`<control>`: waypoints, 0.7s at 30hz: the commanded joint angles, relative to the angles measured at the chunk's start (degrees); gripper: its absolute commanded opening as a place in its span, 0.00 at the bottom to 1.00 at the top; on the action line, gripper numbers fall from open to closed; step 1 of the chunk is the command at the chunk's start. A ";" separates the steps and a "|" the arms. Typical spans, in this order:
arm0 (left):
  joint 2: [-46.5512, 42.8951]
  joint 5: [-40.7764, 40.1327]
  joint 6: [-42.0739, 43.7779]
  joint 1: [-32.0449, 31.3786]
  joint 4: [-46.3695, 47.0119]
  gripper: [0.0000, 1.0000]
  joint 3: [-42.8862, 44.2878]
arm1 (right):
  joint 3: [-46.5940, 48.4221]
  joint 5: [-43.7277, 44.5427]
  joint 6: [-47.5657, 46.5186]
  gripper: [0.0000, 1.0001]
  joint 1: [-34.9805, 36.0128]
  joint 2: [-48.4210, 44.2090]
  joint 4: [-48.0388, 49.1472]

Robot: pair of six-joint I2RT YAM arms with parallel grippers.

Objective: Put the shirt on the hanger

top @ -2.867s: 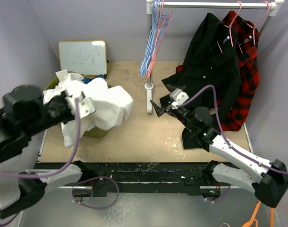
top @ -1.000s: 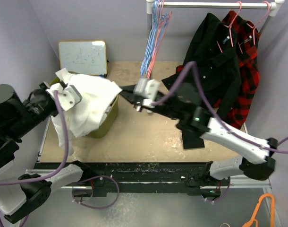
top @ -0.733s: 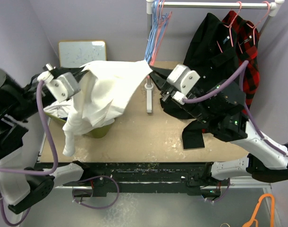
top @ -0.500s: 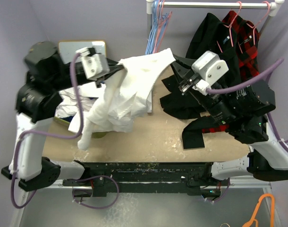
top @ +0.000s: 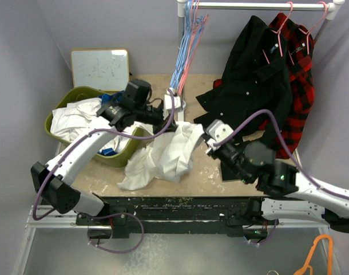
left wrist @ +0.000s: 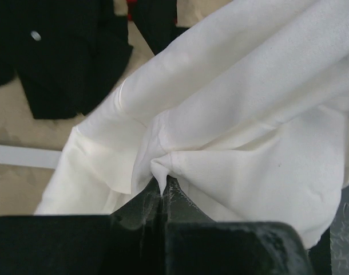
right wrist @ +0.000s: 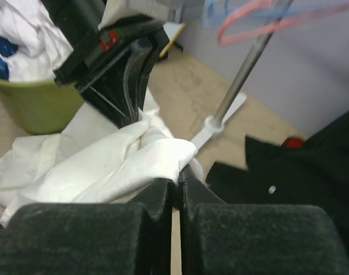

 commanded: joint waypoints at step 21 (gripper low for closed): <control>-4.04 -13.64 13.00 -2.72 -36.99 0.99 4.98 | -25.68 17.66 44.72 0.00 -20.62 12.04 20.85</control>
